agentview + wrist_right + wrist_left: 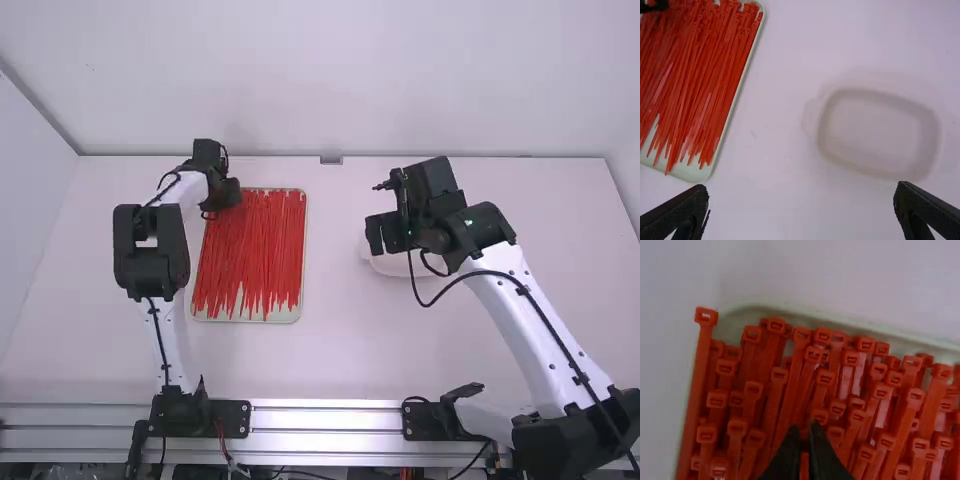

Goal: Fasten the cable tie

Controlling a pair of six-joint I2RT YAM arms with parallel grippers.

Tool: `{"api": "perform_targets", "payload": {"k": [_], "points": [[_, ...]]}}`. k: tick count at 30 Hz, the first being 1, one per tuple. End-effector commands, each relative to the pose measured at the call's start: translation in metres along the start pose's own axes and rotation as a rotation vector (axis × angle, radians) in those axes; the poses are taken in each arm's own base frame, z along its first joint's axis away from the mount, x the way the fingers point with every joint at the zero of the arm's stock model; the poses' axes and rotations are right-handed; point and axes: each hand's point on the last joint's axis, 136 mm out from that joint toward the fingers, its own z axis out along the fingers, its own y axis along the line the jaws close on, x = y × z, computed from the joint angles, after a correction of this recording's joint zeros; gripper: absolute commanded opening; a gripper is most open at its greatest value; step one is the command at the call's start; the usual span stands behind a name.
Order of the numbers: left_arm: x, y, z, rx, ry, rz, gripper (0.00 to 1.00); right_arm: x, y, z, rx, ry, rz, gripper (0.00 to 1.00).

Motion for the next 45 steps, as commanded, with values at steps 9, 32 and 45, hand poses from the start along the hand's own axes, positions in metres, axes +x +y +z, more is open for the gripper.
{"api": "perform_targets", "payload": {"k": [9, 32, 45], "points": [[-0.082, -0.017, -0.074, 0.04, -0.116, -0.001, 0.02, -0.016, 0.001, -0.01, -0.004, -0.059, -0.012, 0.99], [-0.116, -0.089, -0.363, 0.05, -0.473, 0.156, 0.02, -0.023, -0.028, -0.012, 0.054, -0.09, 0.04, 0.99], [-0.121, -0.085, -0.357, 0.01, -0.481, 0.149, 0.02, -0.02, -0.022, -0.012, 0.044, -0.077, 0.025, 0.99]]}}
